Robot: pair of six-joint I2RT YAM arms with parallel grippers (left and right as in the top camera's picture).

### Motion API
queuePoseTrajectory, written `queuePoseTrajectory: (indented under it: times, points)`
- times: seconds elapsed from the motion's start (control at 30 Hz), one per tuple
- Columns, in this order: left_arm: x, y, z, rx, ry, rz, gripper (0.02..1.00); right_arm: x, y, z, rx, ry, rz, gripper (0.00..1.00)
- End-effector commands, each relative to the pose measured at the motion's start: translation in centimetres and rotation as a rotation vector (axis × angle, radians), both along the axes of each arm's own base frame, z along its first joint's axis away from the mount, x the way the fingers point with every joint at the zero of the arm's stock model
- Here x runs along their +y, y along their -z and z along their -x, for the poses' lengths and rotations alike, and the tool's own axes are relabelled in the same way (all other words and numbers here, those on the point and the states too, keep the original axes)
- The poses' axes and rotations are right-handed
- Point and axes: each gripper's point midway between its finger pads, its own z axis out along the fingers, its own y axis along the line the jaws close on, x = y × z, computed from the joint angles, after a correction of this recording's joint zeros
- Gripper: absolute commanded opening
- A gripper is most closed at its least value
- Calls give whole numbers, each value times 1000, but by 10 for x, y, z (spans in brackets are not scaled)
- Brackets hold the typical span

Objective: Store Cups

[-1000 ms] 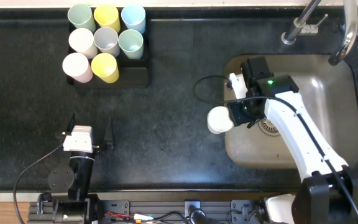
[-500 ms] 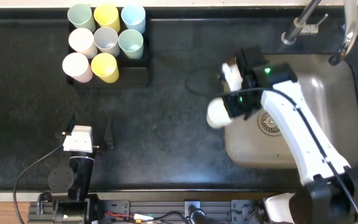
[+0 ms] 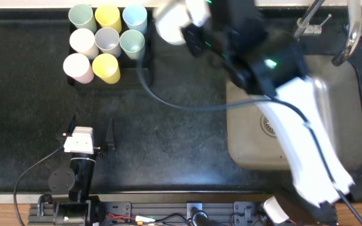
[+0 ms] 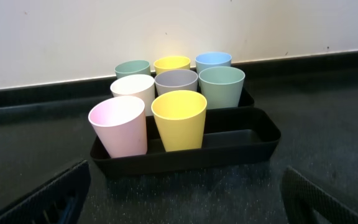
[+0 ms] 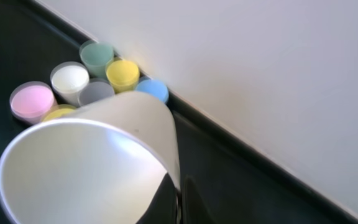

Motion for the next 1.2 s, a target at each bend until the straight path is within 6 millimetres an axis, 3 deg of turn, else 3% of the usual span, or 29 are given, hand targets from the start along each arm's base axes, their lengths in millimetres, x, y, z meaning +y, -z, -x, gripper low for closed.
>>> queuePoseTrajectory:
  times: [0.03,0.23,0.4,0.6,0.93,1.2]
  points:
    - [2,-1,0,-6,-10,-22,998,49,32,-23,87,2,-38,40]
    - [2,-1,0,-6,-10,-22,998,104,99,0,327,-141,-30,40]
    - [2,-1,0,-6,-10,-22,998,120,148,15,419,-199,86,40]
    - [2,-1,0,-6,-10,-22,998,125,185,22,499,-209,155,40]
    - [2,-1,0,-6,-10,-22,998,117,211,-1,481,-143,213,42]
    - [2,-1,0,-6,-10,-23,998,108,210,-19,464,-110,182,40]
